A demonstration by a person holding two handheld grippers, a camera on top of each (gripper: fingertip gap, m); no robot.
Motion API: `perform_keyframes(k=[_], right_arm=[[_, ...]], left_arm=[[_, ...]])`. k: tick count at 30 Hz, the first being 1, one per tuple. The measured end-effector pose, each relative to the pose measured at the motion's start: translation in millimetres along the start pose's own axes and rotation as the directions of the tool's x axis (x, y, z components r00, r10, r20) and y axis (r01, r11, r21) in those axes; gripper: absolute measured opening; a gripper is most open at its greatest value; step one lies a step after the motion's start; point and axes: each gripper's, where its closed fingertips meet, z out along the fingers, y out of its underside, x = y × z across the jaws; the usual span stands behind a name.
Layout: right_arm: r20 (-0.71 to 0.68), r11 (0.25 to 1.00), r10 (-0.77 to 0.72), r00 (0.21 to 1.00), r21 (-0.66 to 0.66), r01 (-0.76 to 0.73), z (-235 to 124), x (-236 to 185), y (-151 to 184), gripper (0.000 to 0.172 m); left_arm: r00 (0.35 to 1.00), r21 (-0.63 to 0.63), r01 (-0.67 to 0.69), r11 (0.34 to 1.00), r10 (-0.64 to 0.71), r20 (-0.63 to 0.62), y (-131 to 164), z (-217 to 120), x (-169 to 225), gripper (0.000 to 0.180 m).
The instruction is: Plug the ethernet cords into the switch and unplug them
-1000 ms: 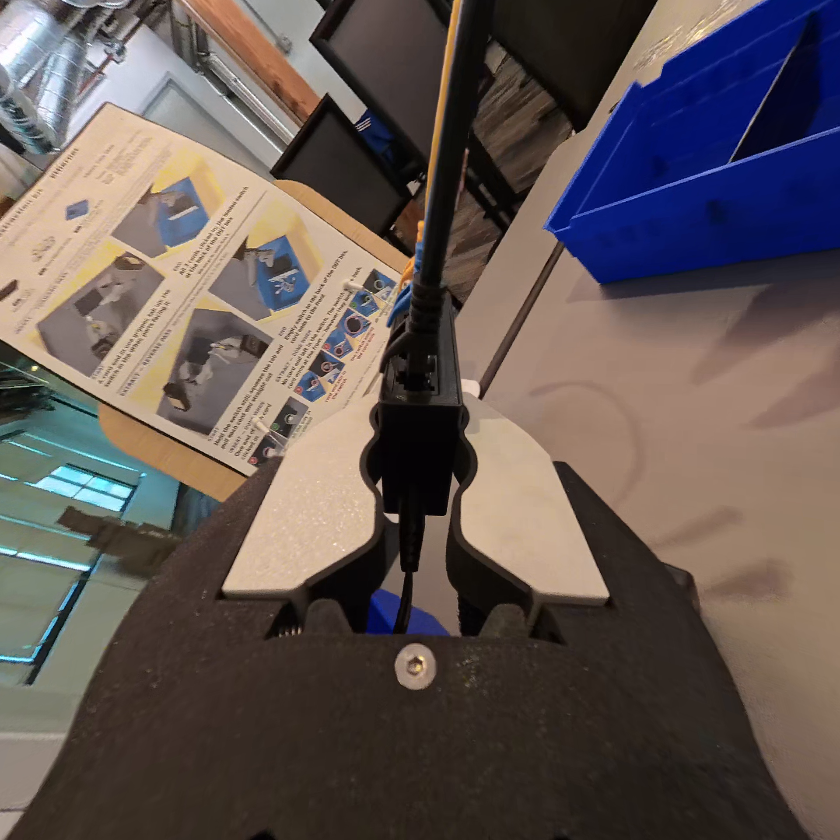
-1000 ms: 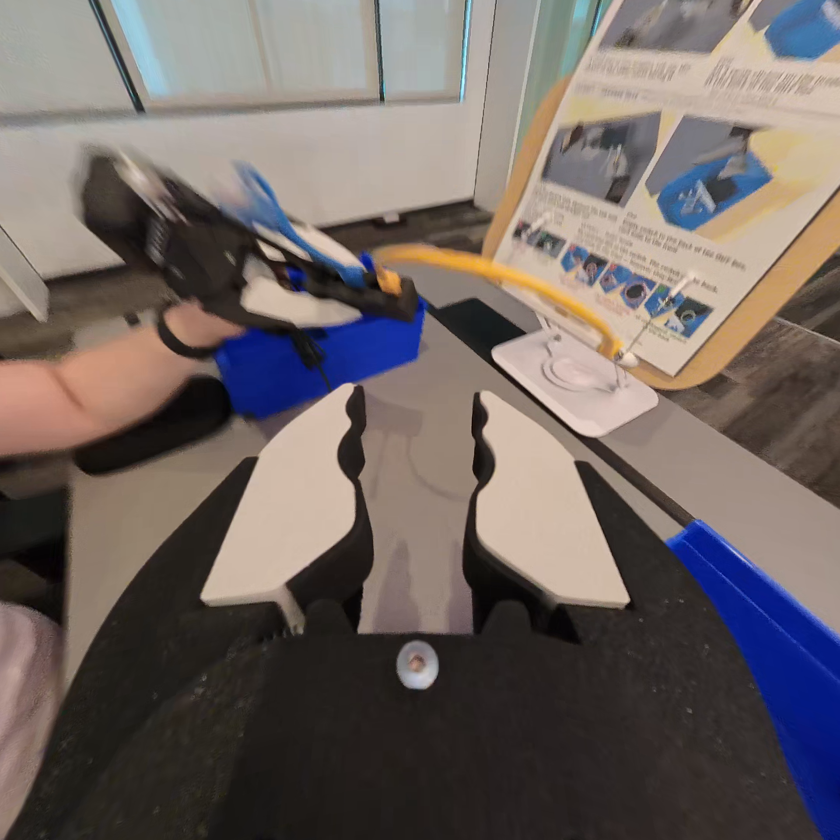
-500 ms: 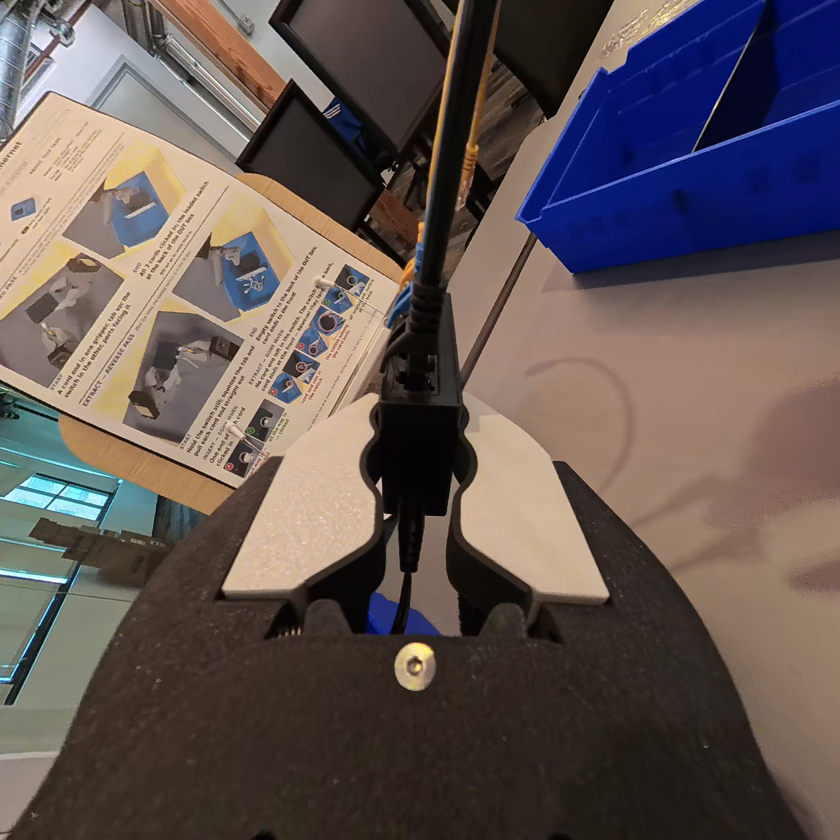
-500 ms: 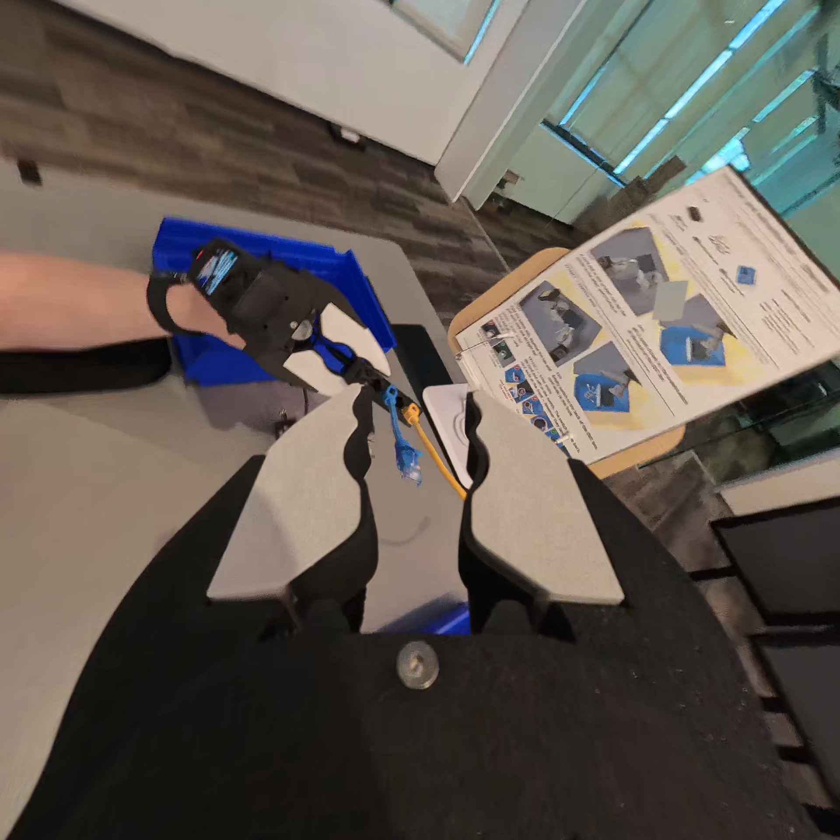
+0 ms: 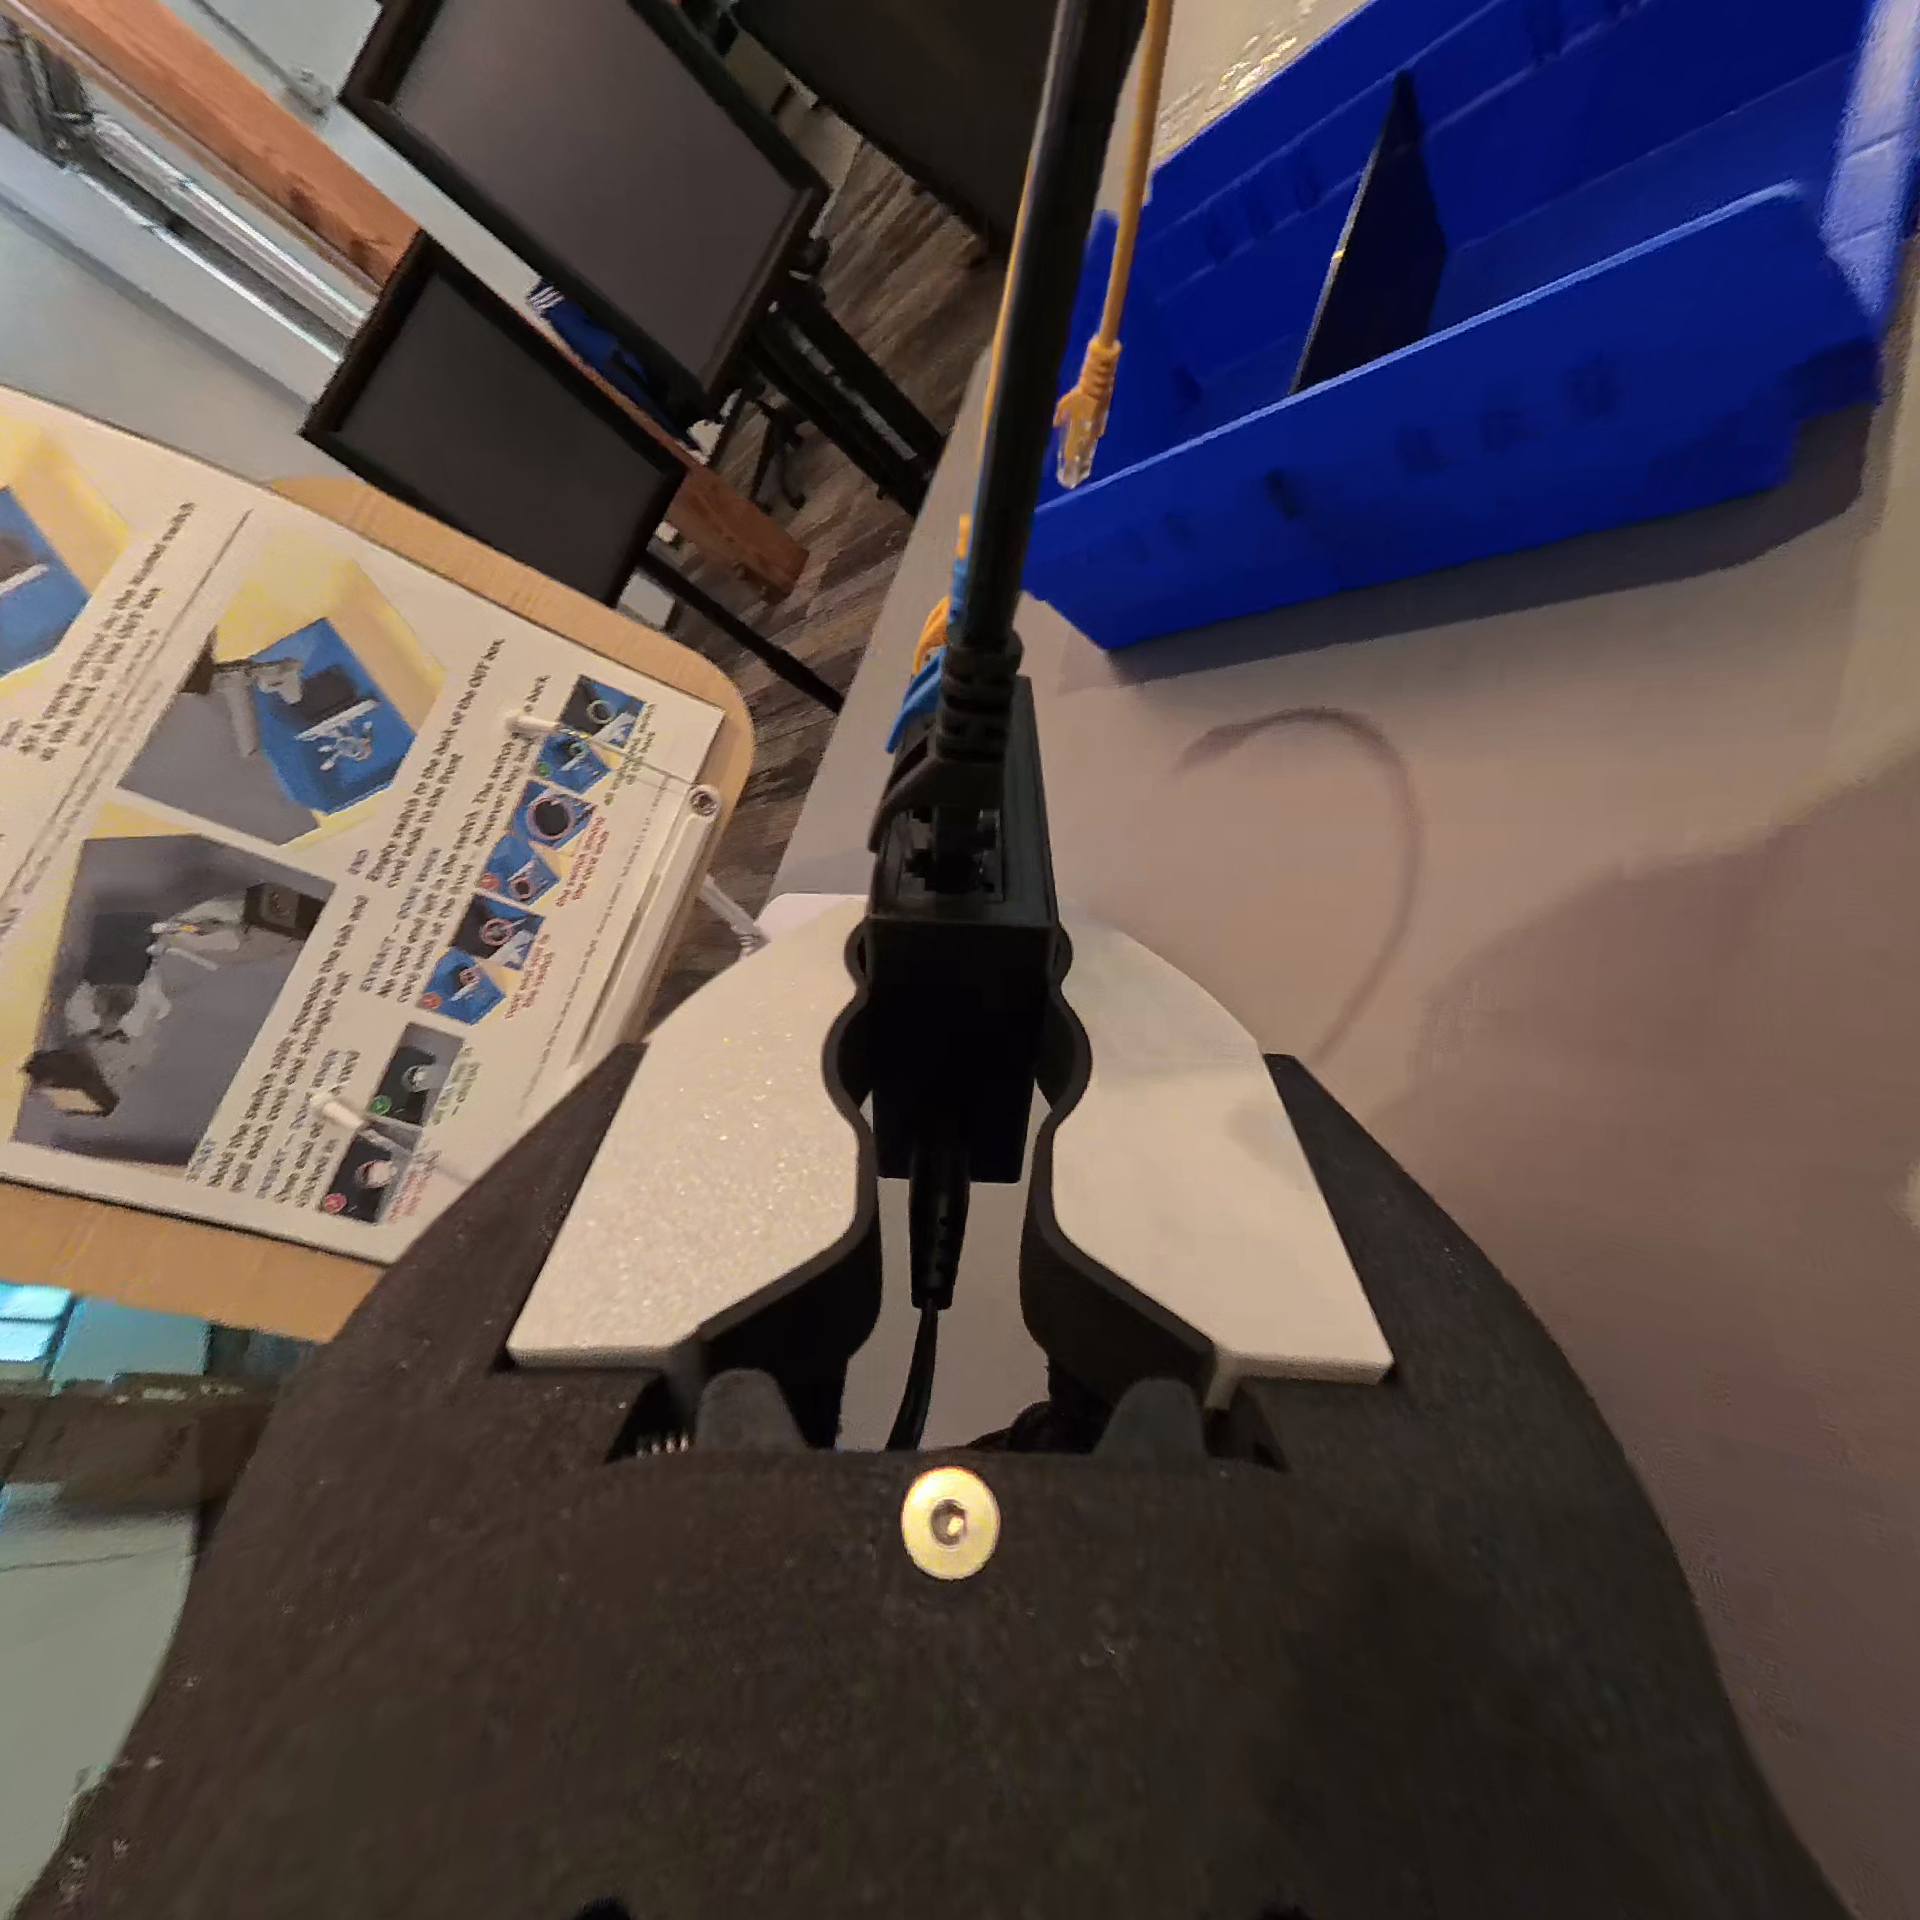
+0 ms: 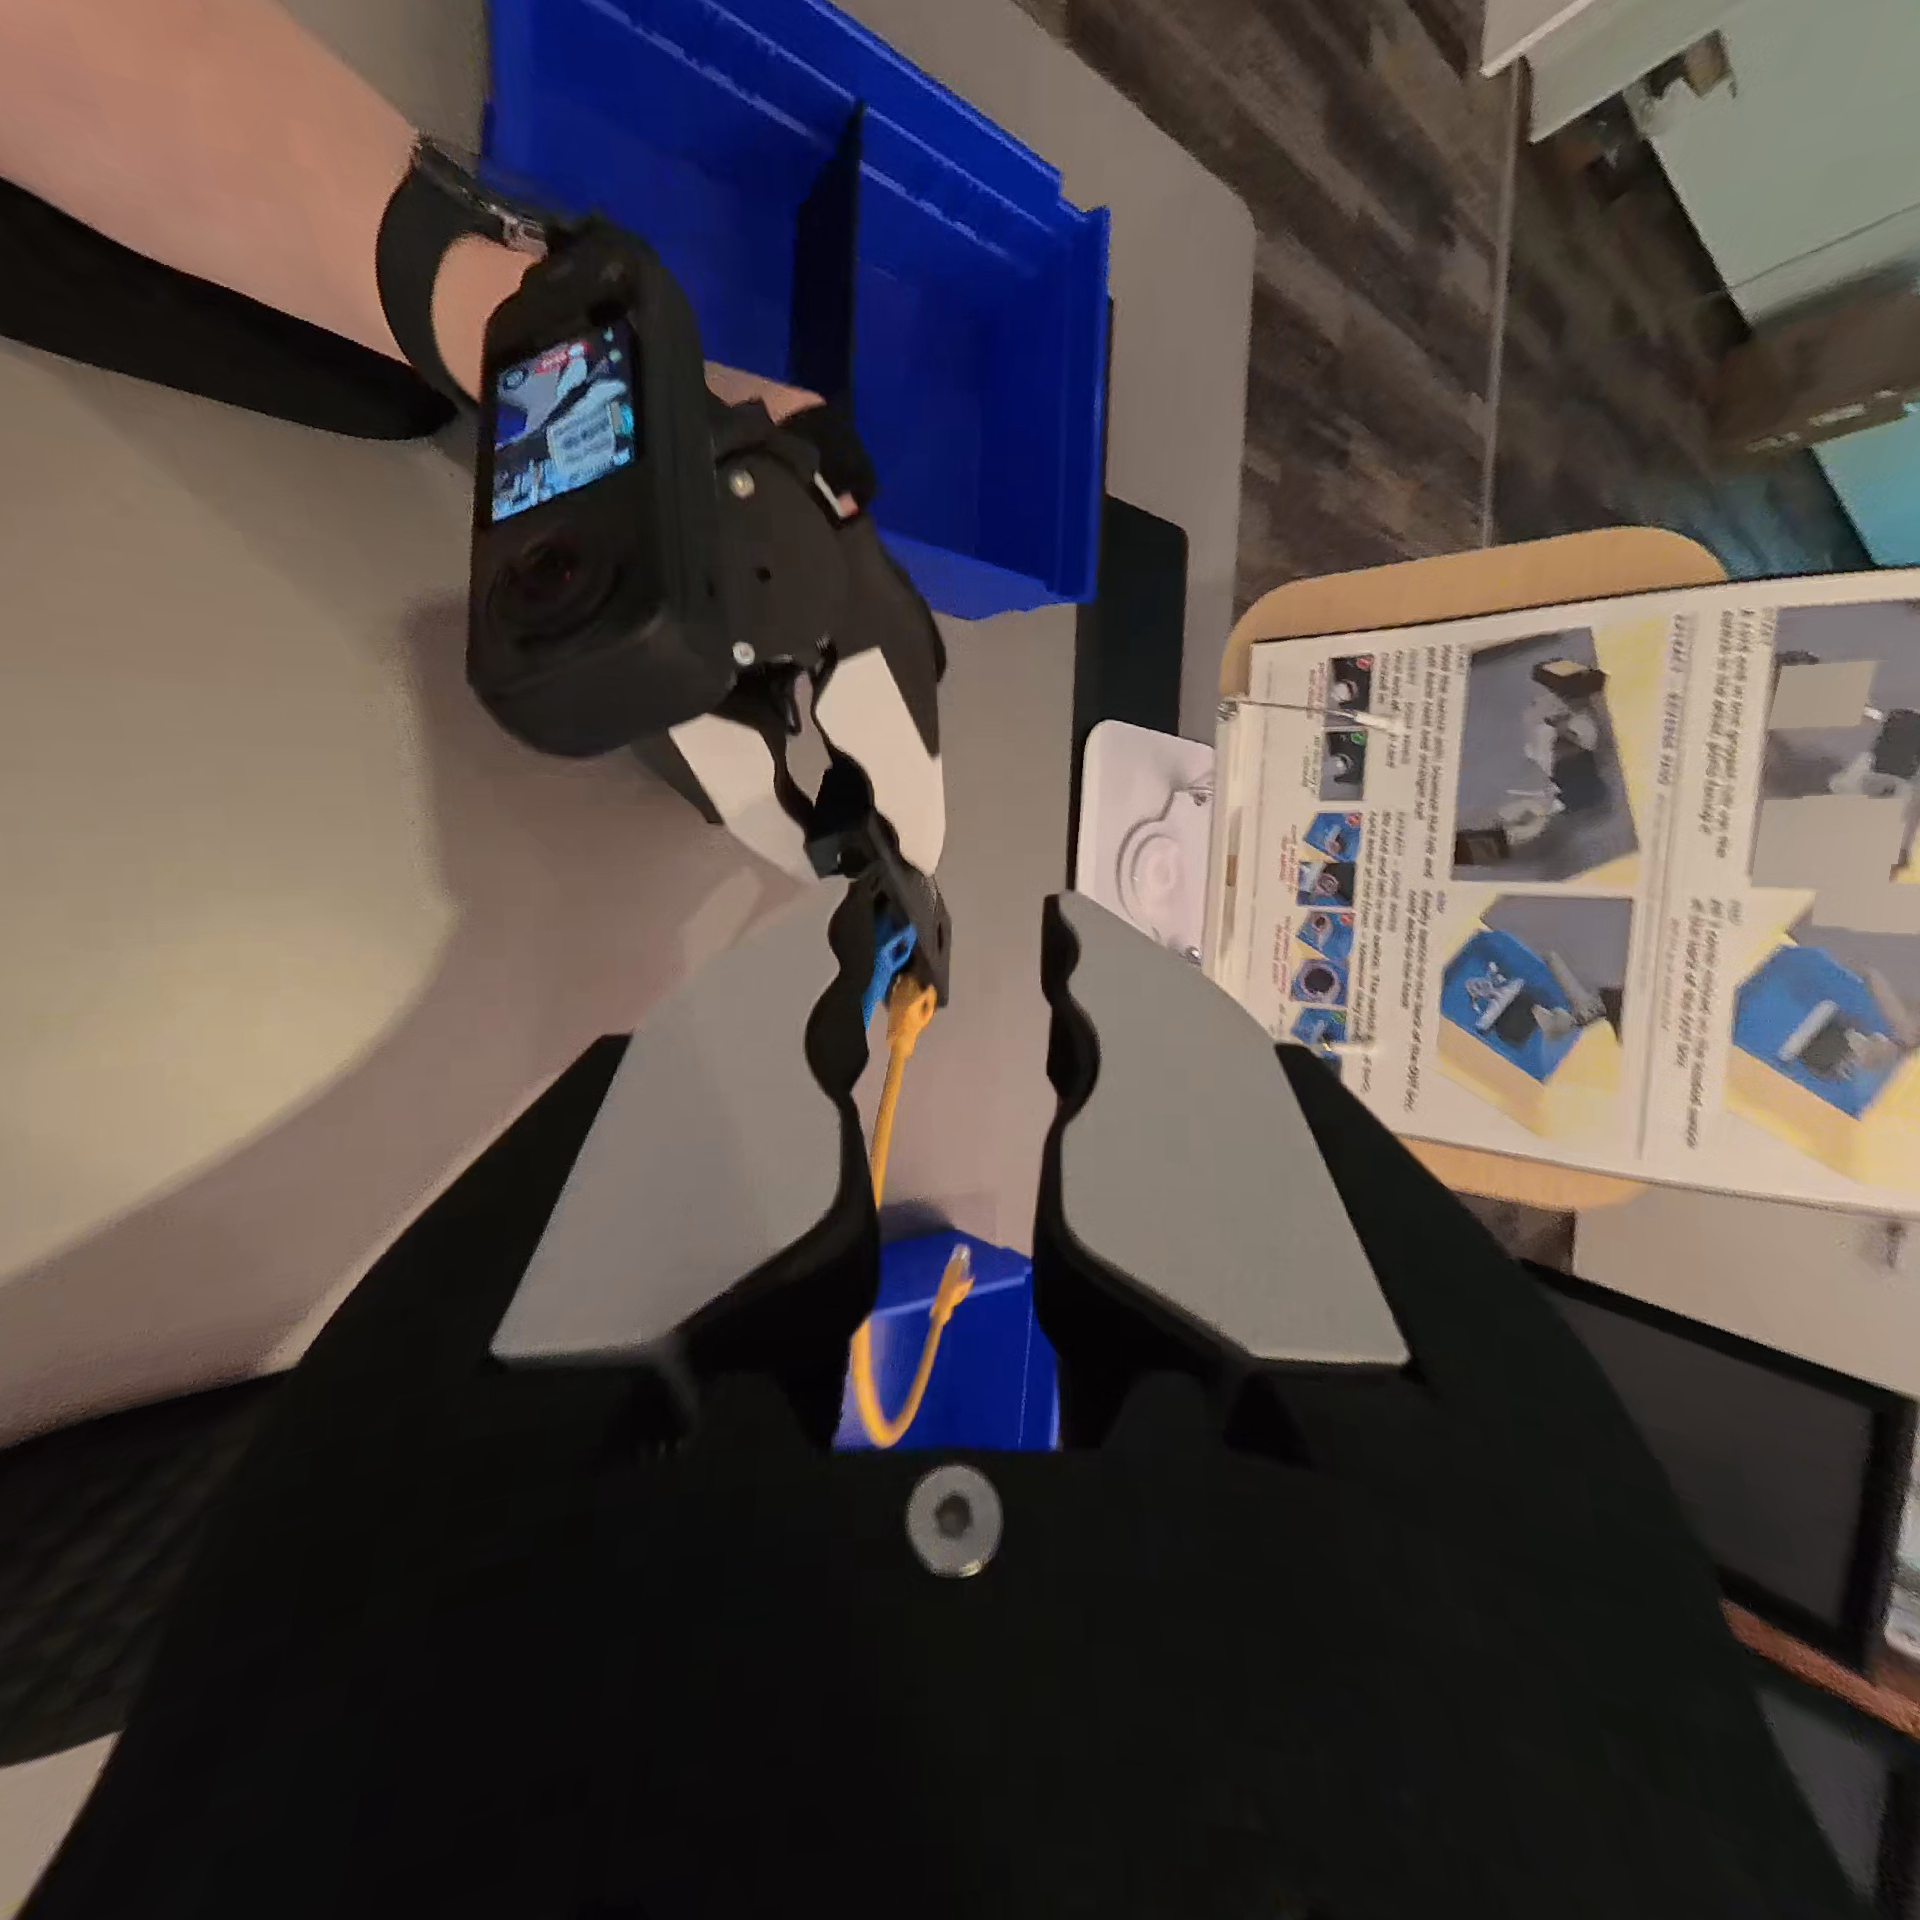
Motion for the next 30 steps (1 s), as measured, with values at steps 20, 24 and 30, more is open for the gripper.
perform_keyframes(k=[20,24,30], right_arm=[[0.11,0.995,-0.009,0.994,-0.101,0.02,78.0,-43.6,50.0,0.028],[0.107,0.994,-0.009,0.994,-0.109,0.021,79.0,-48.0,52.1,0.024],[0.211,0.986,0.162,0.964,-0.084,-0.147,74.0,-54.8,47.3,0.03]], left_arm=[[0.987,0.021,0.02,1.0,-0.017,-0.158,-17.3,0.8,34.8,0.027],[0.984,0.031,0.028,0.999,-0.022,-0.179,-19.2,1.1,38.7,0.027],[0.987,0.024,-0.019,1.0,0.023,-0.157,-19.5,0.7,39.5,0.027]])
